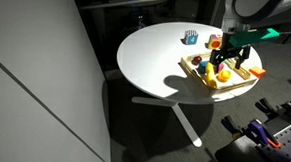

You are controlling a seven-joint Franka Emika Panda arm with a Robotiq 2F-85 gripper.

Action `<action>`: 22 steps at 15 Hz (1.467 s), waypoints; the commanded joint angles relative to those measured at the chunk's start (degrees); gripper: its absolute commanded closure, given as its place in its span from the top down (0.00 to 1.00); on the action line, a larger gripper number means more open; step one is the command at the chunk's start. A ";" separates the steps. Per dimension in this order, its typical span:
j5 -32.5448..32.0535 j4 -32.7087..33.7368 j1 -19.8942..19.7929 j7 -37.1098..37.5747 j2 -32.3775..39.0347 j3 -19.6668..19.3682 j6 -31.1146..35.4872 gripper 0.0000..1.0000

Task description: Put the banana in the crate

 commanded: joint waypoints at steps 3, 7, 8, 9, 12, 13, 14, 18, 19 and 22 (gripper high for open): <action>0.33 1.91 -2.85 -12.24 -6.50 0.86 -14.17 1.00; -0.81 3.65 -3.37 -17.49 -10.59 1.04 -22.20 1.00; -0.91 3.91 -3.41 -17.56 -11.62 1.10 -23.13 1.00; -1.15 3.97 -3.46 -17.35 -12.75 1.19 -23.69 1.00; -1.49 3.29 -3.56 -16.07 -16.70 1.56 -23.68 1.00; -1.53 3.11 -3.61 -15.90 -17.88 1.66 -23.46 1.00; -1.30 2.82 -3.67 -15.65 -19.31 1.74 -23.07 1.00; -0.53 2.28 -4.13 -15.15 -23.68 1.93 -22.22 1.00; -0.46 2.22 -4.31 -15.08 -24.47 1.99 -22.03 1.00; -0.24 2.13 -4.82 -15.24 -25.99 2.03 -21.70 1.00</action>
